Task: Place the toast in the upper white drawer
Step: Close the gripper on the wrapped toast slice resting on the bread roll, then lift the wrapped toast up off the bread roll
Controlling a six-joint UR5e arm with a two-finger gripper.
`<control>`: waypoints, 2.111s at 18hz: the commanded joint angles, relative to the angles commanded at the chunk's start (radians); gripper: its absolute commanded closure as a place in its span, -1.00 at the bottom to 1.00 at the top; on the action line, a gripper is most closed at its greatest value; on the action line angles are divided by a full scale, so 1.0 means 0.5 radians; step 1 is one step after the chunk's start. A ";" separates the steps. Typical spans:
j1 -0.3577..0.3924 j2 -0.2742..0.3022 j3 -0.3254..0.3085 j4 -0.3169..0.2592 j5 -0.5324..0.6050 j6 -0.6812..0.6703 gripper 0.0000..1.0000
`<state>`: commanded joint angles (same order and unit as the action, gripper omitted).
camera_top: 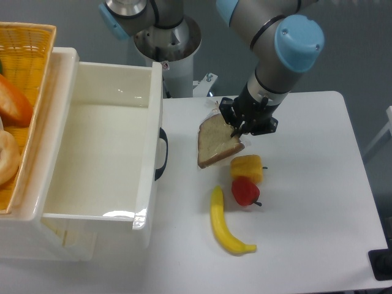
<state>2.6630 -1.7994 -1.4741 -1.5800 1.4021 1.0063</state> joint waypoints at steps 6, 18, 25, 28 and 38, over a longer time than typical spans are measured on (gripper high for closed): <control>0.003 0.009 0.003 -0.015 0.000 0.000 1.00; 0.076 0.034 0.107 -0.211 0.000 -0.025 1.00; 0.227 0.064 0.193 -0.343 -0.187 -0.028 1.00; 0.255 0.067 0.199 -0.423 -0.267 -0.031 1.00; 0.463 0.224 0.218 -0.742 -0.537 -0.009 1.00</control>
<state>2.8945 -1.6875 -1.3653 -1.9510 1.1337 1.0017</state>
